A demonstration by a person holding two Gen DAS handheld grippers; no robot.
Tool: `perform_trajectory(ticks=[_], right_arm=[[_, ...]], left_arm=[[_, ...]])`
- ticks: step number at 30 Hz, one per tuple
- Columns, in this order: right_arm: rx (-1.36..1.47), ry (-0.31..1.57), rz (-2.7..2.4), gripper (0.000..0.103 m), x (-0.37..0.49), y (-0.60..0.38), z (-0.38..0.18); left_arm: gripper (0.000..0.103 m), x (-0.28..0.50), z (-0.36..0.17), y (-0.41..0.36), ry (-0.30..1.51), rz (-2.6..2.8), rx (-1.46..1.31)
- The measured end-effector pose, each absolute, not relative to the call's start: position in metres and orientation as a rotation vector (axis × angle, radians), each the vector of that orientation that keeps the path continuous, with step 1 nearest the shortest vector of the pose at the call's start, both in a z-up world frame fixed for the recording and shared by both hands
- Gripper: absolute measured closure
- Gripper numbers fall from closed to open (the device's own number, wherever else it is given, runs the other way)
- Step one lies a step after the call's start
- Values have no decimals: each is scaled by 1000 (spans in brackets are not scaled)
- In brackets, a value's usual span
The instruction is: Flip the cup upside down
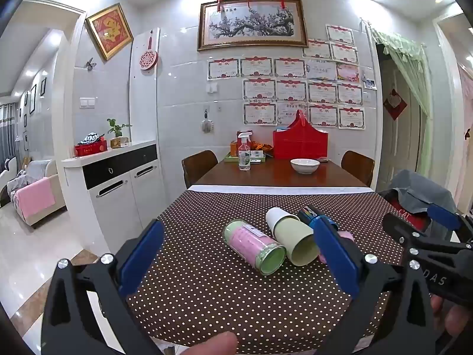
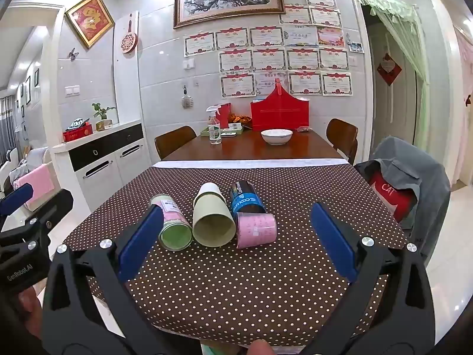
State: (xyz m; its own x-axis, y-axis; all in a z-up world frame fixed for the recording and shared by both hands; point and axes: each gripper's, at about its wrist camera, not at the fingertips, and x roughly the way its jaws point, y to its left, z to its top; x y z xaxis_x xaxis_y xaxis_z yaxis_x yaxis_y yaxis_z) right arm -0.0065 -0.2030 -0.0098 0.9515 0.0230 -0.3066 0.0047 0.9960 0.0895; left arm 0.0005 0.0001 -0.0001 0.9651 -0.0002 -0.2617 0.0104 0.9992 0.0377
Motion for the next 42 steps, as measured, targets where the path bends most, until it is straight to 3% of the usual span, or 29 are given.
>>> perform_trajectory(ticks=[42], right_arm=[[81,325,14,6,-1,-196,-9]], left_arm=[[4,15,-14,0,269,-1,37]])
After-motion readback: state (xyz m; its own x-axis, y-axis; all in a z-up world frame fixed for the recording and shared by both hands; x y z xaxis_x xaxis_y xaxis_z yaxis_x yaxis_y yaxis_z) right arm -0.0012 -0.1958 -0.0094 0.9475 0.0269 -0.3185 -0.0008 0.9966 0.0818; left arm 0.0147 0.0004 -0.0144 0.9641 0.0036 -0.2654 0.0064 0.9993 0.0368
